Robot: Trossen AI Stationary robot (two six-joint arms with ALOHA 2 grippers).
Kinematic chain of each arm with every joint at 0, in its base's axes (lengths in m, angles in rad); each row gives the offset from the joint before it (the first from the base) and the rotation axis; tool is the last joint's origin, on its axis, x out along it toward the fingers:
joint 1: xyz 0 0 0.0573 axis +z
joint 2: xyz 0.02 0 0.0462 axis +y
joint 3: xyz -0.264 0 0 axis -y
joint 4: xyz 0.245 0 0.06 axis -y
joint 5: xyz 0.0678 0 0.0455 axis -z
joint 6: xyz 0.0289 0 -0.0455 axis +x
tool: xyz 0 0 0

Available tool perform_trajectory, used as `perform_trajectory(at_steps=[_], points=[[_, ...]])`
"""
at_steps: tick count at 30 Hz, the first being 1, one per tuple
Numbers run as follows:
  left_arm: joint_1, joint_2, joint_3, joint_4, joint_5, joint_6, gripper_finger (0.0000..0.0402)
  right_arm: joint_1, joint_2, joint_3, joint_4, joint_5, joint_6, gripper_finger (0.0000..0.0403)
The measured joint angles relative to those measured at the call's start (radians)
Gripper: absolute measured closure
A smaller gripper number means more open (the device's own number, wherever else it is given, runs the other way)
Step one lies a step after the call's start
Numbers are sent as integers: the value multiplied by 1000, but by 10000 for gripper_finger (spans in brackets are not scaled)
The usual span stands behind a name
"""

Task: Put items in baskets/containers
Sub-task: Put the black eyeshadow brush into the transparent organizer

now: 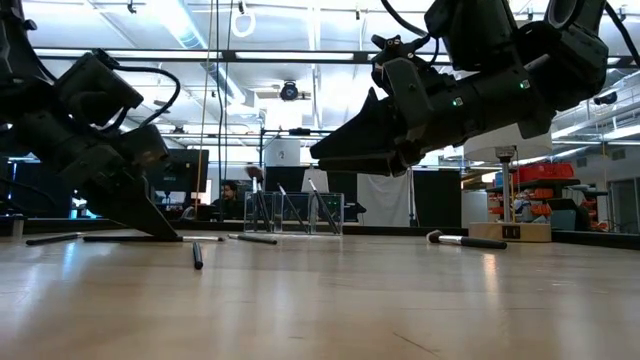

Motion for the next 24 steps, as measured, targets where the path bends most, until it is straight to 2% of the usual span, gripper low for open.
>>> perform_trajectory(at_steps=[13,24], points=[[-95,1,-3,65,-164,-123,399,0,0,0,-4,0,1,176],[-94,0,-1,164,-183,-148,400,0,0,0,-4,0,0,176]])
